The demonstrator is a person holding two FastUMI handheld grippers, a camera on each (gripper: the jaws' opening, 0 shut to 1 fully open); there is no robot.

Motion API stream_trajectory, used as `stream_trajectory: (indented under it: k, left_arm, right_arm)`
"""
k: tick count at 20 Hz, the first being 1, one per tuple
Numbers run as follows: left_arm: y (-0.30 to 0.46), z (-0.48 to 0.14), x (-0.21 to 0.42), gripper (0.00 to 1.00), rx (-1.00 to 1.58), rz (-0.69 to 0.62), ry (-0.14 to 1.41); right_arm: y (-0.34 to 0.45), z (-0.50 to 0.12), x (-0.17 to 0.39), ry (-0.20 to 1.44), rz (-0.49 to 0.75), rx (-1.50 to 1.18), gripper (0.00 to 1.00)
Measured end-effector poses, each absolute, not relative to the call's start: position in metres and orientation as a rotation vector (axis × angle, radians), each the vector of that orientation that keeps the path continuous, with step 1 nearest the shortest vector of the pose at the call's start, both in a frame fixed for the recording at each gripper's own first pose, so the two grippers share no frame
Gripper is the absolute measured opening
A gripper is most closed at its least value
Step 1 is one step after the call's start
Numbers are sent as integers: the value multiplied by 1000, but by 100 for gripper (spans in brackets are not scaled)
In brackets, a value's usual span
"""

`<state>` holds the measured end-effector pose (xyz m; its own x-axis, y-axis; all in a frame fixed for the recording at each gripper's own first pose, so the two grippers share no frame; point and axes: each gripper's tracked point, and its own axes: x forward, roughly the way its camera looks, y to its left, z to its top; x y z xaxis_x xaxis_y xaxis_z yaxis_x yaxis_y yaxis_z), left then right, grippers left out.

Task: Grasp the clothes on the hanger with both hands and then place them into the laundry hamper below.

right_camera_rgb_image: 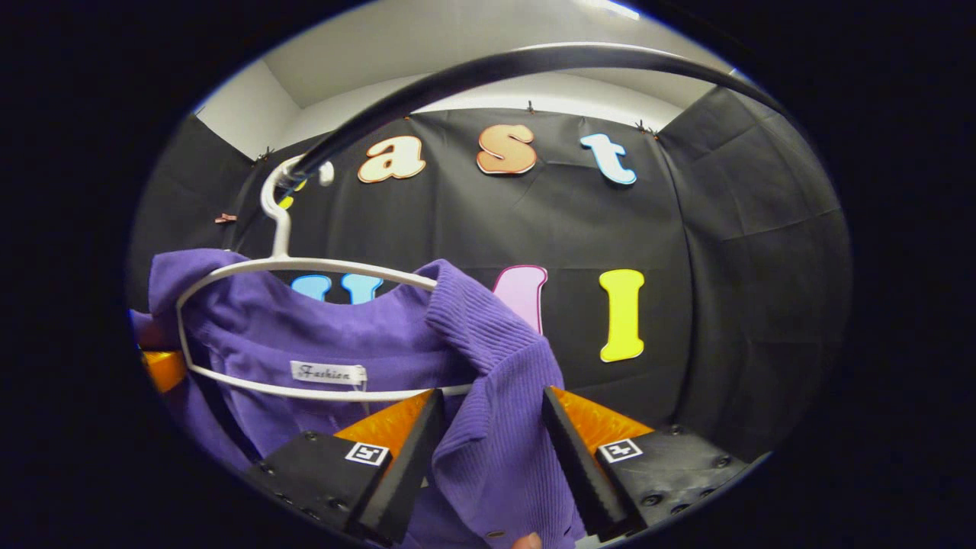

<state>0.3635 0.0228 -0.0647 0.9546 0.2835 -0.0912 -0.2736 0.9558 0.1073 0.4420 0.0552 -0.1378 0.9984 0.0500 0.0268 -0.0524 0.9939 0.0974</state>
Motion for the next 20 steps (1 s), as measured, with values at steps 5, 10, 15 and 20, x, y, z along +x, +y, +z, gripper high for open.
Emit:
stream_trajectory:
  k: [5,10,15,20]
  left_arm:
    - [23,-70,364,8,91,241,116]
    - [29,-63,363,7,93,241,104]
    - [49,-35,364,5,59,277,55]
    - [75,-12,380,7,39,285,40]
  right_arm:
    - [35,-145,457,-54,75,17,13]
    - [15,-128,449,-101,92,-65,5]
    - [-20,-78,451,-219,3,-76,5]
    - [-28,-57,468,-272,-37,-90,4]
